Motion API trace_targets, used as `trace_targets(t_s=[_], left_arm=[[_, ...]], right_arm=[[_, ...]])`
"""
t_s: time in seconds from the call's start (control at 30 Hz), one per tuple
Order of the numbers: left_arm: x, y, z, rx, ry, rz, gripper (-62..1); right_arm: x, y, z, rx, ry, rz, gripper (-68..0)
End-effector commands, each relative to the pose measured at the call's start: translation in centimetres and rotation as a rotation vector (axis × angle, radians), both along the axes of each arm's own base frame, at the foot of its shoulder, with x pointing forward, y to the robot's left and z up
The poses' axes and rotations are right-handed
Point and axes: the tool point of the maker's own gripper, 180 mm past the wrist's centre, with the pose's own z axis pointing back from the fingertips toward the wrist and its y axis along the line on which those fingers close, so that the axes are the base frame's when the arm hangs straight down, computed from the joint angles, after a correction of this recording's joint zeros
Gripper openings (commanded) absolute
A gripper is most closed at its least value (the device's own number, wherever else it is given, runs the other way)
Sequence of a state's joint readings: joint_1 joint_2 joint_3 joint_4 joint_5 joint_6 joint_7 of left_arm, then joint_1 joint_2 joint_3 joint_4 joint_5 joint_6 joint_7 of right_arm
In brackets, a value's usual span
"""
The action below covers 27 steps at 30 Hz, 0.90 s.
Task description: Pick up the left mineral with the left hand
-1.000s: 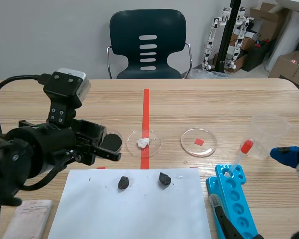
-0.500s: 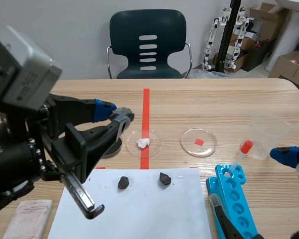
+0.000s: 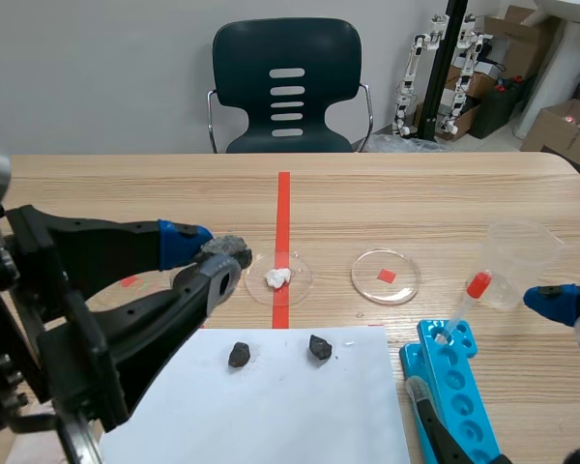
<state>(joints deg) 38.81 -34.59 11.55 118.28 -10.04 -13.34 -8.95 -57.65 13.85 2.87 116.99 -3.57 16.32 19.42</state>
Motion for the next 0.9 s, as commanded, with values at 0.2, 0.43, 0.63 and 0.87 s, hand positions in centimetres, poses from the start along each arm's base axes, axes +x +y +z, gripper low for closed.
trace_targets(t_s=[0.2, 0.43, 0.63, 0.87], left_arm=[[0.0, 0.9, 0.4, -0.039, 0.008, 0.054, -47.9], [0.2, 1.8, -0.5, -0.04, 0.038, 0.104, -47.9], [0.2, 2.2, -1.8, -0.032, 0.07, 0.125, -47.9], [0.2, 2.5, -2.5, -0.02, 0.087, 0.13, -47.9]], right_arm=[[0.4, 0.1, 0.8, 0.01, -0.032, 0.005, 0.4], [0.4, 0.1, 0.8, 0.01, -0.033, 0.005, 0.4], [0.4, 0.1, 0.8, 0.01, -0.033, 0.005, 0.4], [0.4, 0.1, 0.8, 0.01, -0.033, 0.005, 0.4]])
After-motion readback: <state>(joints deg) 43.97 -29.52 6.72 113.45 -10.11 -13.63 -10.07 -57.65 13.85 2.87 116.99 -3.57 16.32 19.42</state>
